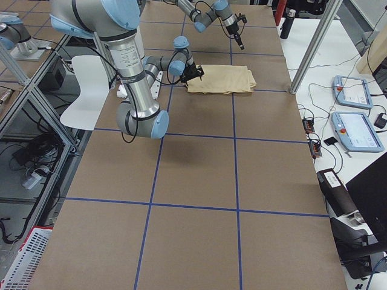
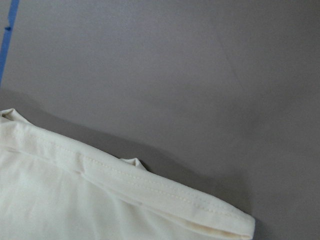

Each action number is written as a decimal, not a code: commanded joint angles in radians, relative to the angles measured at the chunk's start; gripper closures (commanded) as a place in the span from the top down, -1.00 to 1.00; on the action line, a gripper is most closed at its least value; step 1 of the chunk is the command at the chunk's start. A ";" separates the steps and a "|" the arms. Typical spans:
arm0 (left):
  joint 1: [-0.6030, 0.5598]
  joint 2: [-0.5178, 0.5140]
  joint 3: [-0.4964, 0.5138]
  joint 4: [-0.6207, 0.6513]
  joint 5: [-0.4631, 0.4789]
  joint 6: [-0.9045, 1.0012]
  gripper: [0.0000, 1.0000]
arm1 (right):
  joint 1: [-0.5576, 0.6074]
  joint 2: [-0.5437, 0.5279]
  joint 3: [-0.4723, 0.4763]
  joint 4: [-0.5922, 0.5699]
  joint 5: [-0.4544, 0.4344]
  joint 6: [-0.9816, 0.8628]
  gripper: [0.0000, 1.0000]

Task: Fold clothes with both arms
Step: 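Lower the right gripper to the bundle's corner nearest the robot and grasp it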

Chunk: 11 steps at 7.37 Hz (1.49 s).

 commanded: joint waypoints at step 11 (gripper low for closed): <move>0.001 0.002 -0.023 0.023 -0.001 -0.007 0.14 | -0.088 0.033 -0.075 -0.010 -0.110 0.087 0.84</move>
